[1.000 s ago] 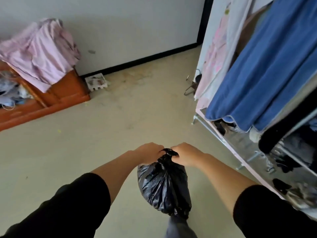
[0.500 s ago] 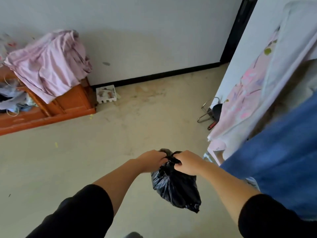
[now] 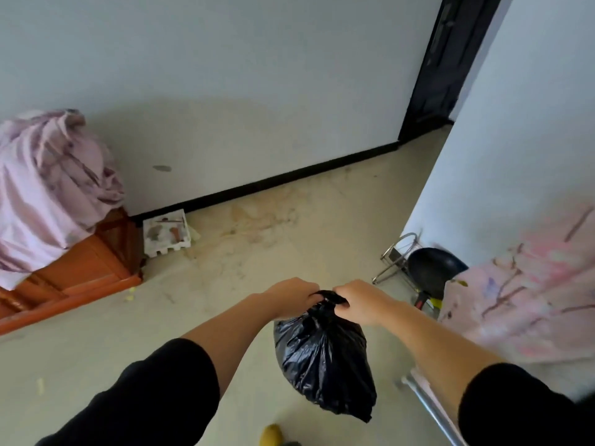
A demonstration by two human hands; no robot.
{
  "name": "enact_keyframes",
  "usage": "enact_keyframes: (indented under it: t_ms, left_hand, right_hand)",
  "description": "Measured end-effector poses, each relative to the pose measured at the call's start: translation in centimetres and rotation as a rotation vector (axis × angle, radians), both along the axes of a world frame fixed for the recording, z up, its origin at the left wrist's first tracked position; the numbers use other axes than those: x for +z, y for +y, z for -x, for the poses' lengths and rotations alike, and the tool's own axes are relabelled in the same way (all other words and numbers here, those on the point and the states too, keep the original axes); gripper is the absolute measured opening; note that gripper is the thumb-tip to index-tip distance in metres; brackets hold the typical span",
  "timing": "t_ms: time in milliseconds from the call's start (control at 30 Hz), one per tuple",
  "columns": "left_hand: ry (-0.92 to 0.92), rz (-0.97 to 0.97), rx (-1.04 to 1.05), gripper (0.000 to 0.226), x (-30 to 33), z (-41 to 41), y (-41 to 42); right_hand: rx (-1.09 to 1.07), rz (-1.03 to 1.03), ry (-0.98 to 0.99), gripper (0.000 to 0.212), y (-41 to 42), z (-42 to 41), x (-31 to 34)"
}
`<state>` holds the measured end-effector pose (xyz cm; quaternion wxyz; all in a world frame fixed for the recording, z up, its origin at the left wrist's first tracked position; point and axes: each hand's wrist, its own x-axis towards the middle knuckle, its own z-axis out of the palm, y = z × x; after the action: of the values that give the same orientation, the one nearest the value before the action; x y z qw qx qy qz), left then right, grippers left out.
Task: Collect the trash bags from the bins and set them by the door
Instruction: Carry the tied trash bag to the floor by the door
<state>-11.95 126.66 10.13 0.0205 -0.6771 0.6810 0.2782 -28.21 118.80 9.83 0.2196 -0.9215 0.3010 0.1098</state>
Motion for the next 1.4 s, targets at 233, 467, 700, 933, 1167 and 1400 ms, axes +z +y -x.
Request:
enact_keyframes:
  t_ms: [233, 467, 700, 933, 1167, 1400]
  left_hand:
    - [-0.02, 0.027, -0.084, 0.031, 0.5, -7.8, -16.0]
    - [-0.021, 0.044, -0.071, 0.023, -1.1, -12.6, -33.2]
    - [0.04, 0.01, -0.053, 0.024, -0.7, -14.4, -49.6]
    - [0.024, -0.008, -0.114, 0.025, -1.3, -16.7, -66.6]
    - [0.025, -0.025, -0.211, 0.023, -1.8, -21.4, -83.9]
    - [-0.026, -0.031, -0.344, 0.028, -1.3, -23.2, -100.0]
  right_hand:
    - [-0.049, 0.015, -0.03, 0.014, -15.2, -7.3, -0.1]
    - [-0.032, -0.003, -0.057, 0.02, -32.3, -11.7, -1.4]
    - [0.004, -0.022, -0.003, 0.021, -49.5, -13.6, -0.9]
    - [-0.085, -0.007, 0.009, 0.031, -65.5, -15.5, -2.4]
    - [-0.182, -0.026, -0.016, 0.034, -80.3, -19.7, -1.9]
    - [-0.285, -0.057, -0.022, 0.033, -94.1, -21.3, -1.8]
